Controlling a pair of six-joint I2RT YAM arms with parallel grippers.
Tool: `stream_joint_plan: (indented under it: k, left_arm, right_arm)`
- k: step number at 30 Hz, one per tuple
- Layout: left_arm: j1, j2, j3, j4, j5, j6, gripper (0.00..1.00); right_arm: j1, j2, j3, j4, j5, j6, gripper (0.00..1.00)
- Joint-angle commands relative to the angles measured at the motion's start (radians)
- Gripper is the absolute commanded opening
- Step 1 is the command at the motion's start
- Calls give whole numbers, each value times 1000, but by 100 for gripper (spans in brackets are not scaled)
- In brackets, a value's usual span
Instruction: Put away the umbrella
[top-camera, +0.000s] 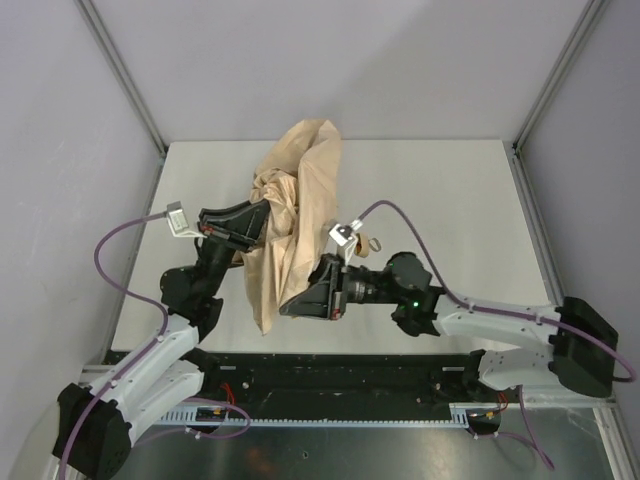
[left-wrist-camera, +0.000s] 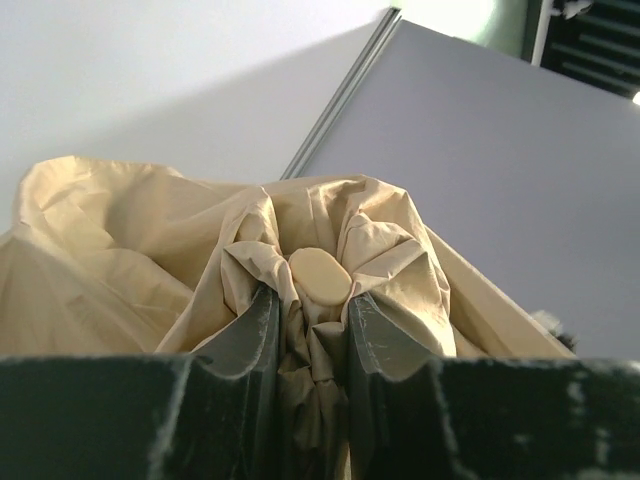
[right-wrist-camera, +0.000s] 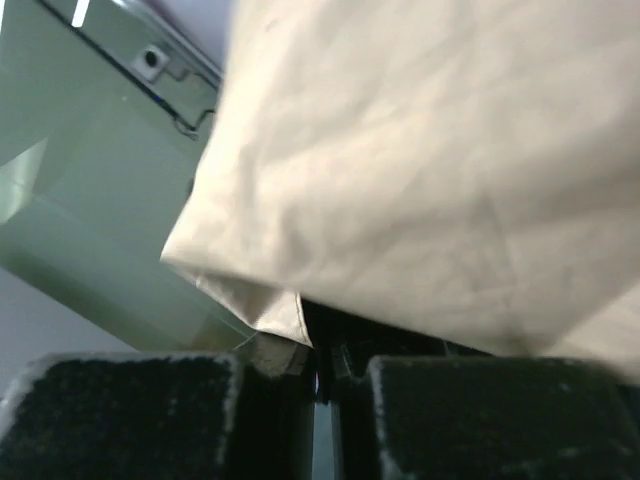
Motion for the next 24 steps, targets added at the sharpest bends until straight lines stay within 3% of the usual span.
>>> stream_joint_plan:
  k: [1, 5, 8, 16, 20, 24]
  left_arm:
    - [8, -17, 53, 150, -67, -69, 0]
    - [7, -31, 41, 157, -52, -102, 0]
    - [4, -27, 26, 172, -49, -154, 0]
    - [-9, 12, 34, 231, -18, -225, 0]
    - [-10, 9, 19, 244, -19, -206, 0]
    - [-9, -10, -7, 246, -32, -153, 0]
  right_arm:
    - [31, 58, 9, 86, 41, -78, 13]
    - [23, -24, 10, -57, 115, -198, 22]
    - [43, -88, 13, -190, 259, -291, 4]
    - [118, 76, 72, -176, 337, -309, 0]
    - [99, 112, 87, -208, 267, -296, 10]
    - [117, -5, 83, -314, 263, -364, 24]
